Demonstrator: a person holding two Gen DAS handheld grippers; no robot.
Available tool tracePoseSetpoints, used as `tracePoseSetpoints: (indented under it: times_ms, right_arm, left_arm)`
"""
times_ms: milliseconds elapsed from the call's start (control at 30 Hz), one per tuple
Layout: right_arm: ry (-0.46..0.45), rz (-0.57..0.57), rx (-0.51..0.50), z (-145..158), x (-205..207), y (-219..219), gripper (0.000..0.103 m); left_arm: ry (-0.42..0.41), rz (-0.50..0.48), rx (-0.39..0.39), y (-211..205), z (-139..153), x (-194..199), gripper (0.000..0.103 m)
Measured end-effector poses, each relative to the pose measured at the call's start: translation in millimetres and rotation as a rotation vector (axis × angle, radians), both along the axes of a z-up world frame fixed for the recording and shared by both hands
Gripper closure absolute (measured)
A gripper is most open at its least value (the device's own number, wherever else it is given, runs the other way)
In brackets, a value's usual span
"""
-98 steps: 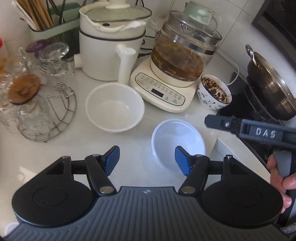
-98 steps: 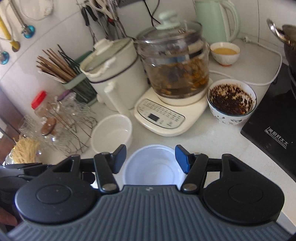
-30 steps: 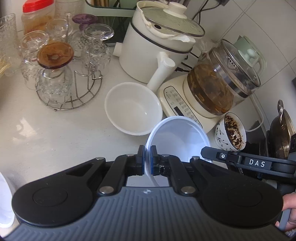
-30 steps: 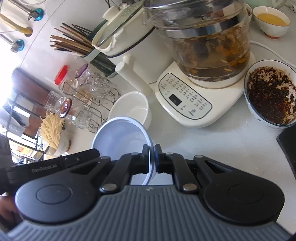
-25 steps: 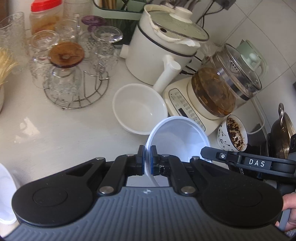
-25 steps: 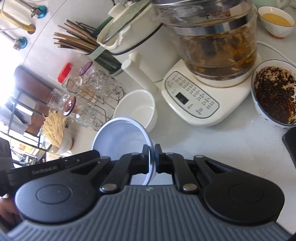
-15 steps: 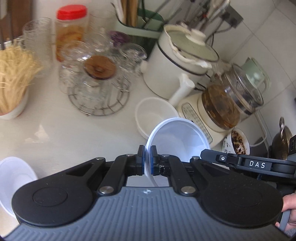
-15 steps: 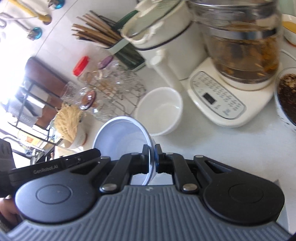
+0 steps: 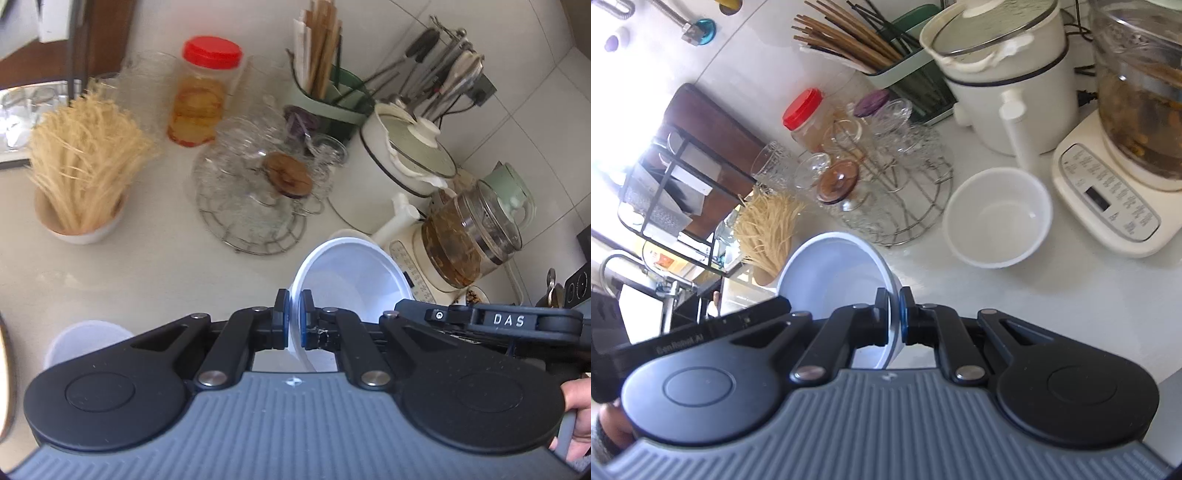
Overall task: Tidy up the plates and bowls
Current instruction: 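Lift the plastic bowl with both tools and carry it toward the larger bowl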
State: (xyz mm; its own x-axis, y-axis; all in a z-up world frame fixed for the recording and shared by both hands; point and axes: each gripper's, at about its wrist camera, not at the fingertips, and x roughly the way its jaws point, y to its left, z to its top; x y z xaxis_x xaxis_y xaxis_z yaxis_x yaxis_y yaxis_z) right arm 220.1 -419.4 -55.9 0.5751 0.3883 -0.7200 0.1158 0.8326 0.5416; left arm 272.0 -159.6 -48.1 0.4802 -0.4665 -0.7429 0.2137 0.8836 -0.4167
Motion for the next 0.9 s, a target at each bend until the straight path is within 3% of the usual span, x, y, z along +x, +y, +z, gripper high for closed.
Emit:
tracePoseSetpoints:
  times_ms: [533, 700, 767, 900]
  right_arm:
    - [-0.026, 0.179, 0.007, 8.5, 43.5, 96.9, 0.094]
    - [-0.010, 0.231, 0.024, -0.7, 55.4, 122.4, 0.094]
    - [-0.010, 0.252, 0.011, -4.2, 57.3, 133.3, 0.094]
    - [0.013, 0.291, -0.029, -15.4, 59.0, 153.0, 0.094]
  left_arm:
    - [0.004, 0.196, -0.028, 111.5, 1.2, -9.4, 0.097]
    - [0.042, 0.231, -0.012, 137.0, -11.2, -14.4, 0.097]
    - [0.038, 0.228, 0.025, 141.7, -17.3, -16.2, 0.097]
    - [0.082, 0.255, 0.027, 155.0, -35.2, -19.1, 0.097]
